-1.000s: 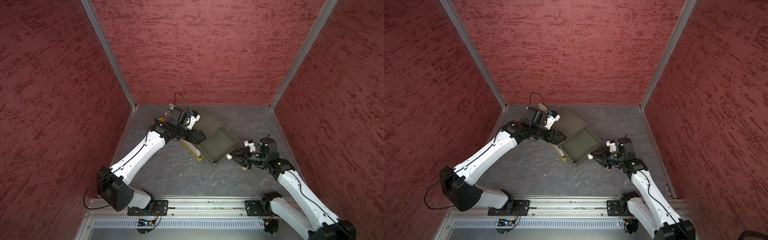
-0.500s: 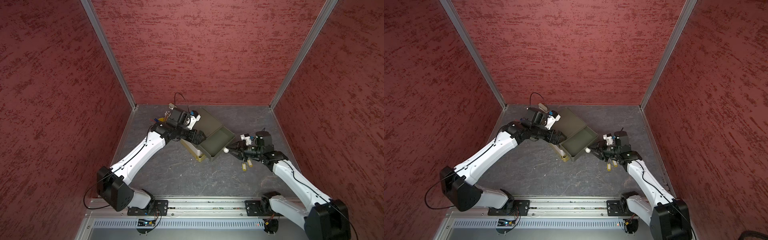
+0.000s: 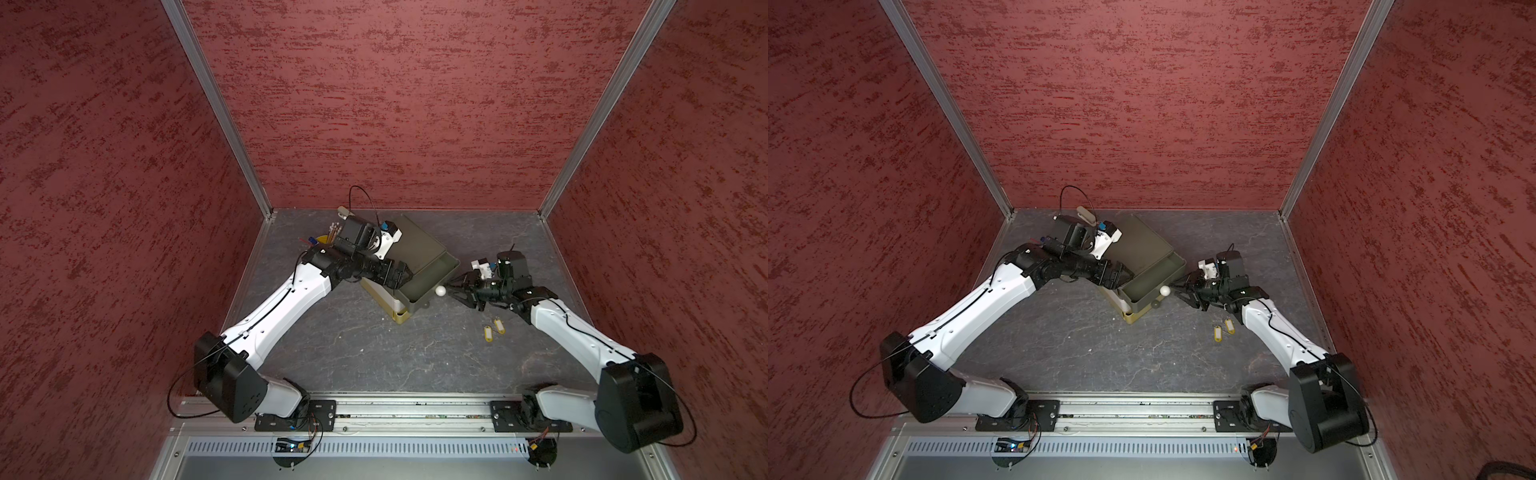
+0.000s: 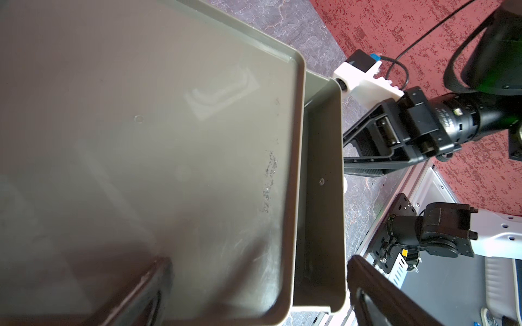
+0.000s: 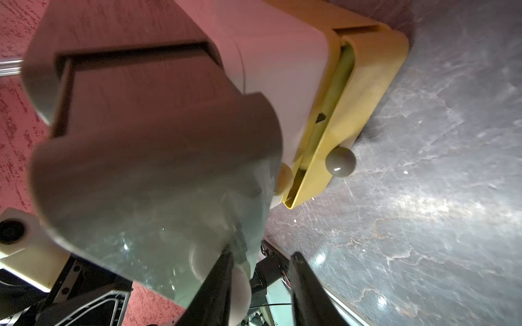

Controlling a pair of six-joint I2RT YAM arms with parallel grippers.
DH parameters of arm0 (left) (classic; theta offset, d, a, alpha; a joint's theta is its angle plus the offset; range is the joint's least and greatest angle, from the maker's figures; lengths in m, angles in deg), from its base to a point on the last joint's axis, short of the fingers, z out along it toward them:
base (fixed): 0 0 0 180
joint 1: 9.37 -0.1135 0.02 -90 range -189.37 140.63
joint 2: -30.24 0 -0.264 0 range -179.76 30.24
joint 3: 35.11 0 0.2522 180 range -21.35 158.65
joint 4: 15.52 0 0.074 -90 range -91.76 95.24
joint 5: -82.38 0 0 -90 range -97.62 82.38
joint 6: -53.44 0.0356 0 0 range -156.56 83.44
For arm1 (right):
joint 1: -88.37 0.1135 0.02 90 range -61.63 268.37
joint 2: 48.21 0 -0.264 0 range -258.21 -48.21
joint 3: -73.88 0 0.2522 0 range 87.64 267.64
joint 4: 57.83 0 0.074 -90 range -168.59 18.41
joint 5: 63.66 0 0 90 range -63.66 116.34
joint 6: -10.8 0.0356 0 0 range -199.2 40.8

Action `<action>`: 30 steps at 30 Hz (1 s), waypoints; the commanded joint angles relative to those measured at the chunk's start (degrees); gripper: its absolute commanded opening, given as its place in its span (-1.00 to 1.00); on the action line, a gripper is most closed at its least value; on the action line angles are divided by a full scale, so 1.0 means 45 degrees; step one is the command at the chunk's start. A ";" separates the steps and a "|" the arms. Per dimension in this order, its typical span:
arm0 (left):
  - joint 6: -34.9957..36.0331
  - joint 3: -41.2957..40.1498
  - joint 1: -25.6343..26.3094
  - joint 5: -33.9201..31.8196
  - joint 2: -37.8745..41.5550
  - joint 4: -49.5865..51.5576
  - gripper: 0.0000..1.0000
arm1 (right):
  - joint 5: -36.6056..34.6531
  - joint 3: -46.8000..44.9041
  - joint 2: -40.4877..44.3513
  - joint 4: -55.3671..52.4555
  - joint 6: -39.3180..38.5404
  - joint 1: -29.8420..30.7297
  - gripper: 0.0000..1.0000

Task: Take the keys out of the drawer
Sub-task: Close the drawer in the storage box.

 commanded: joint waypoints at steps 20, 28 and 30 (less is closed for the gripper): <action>0.0180 -0.0399 -0.0151 0.0099 -0.0309 0.0610 0.99 | -0.0271 0.2112 -0.2660 0.1911 0.0191 0.0658 -0.25; 0.0182 -0.0527 -0.0152 0.0112 -0.0187 0.0572 0.99 | -0.0324 0.2419 -0.3091 0.2069 0.0270 0.0845 -0.25; 0.0179 -0.0555 -0.0162 0.0137 -0.0182 0.0552 0.99 | -0.0339 0.2420 -0.3081 0.2046 0.0270 0.0867 -0.25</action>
